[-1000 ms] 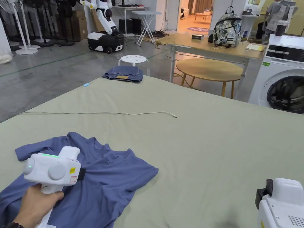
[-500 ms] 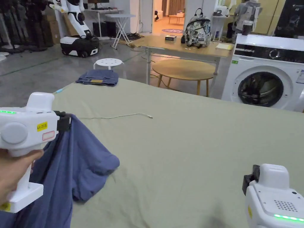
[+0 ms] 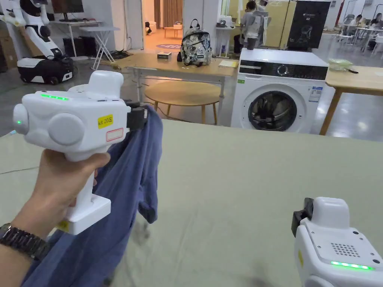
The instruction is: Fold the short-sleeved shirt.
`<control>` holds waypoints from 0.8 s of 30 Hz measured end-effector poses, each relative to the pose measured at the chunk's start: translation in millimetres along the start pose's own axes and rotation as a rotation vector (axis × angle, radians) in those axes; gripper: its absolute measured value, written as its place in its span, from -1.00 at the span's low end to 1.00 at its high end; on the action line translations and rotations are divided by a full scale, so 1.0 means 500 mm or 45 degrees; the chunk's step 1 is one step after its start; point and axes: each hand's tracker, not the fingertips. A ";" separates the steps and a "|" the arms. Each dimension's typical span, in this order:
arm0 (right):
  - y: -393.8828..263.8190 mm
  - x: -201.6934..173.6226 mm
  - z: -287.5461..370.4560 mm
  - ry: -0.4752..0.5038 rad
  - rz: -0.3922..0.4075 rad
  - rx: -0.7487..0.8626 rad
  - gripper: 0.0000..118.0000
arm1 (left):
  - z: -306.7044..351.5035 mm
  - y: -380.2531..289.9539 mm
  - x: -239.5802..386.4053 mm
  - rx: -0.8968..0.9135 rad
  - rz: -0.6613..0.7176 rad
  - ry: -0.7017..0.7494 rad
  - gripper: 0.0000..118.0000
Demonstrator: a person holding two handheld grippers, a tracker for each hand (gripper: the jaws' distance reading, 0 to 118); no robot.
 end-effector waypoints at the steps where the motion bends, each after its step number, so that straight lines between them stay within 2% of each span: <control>1: 0.000 0.012 0.004 -0.018 -0.004 0.001 -1.00 | -0.017 0.002 0.026 -0.007 -0.001 -0.038 -1.00; 13: -0.031 0.179 0.025 -0.222 -0.046 -0.025 -1.00 | -0.199 -0.090 0.378 -0.147 0.044 -0.531 -1.00; 18: -0.055 0.223 0.025 -0.269 -0.058 -0.057 -1.00 | -0.242 -0.187 0.470 -0.306 0.017 -0.629 -1.00; 24: -0.067 0.242 0.034 -0.299 -0.060 -0.100 -1.00 | -0.258 -0.287 0.505 -0.458 0.042 -0.667 -0.99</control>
